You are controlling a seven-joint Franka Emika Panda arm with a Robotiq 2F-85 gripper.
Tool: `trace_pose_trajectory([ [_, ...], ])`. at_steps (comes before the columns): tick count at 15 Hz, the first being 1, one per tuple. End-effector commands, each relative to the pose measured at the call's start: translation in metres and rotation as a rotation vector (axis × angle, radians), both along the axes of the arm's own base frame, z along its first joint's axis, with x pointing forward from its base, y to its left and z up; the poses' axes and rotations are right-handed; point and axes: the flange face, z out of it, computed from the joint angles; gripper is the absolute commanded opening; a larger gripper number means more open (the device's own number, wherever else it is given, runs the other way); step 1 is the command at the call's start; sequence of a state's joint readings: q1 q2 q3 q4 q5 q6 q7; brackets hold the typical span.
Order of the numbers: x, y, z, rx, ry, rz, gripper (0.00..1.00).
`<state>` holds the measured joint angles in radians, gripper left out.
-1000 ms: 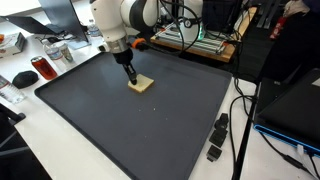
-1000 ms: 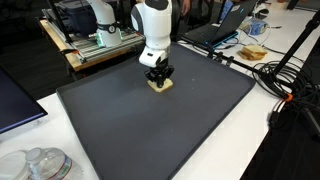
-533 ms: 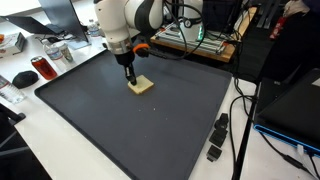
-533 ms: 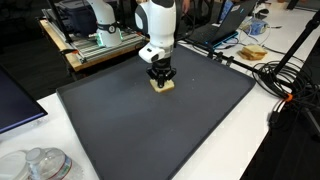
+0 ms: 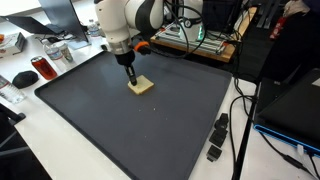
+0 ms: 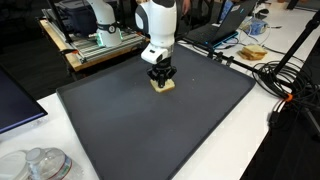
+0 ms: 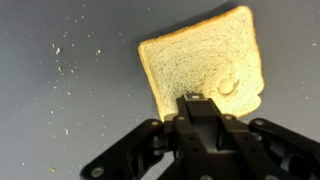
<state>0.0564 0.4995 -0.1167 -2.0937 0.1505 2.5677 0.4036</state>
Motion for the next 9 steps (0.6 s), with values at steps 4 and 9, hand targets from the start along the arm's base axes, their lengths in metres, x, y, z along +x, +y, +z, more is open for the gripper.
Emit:
trace_pose_trajectory([
  [4, -0.015, 0.014, -0.024, -0.019, 0.045, 0.35, 0.05],
  [9, -0.015, 0.024, -0.021, -0.095, 0.085, 0.579, 0.05],
])
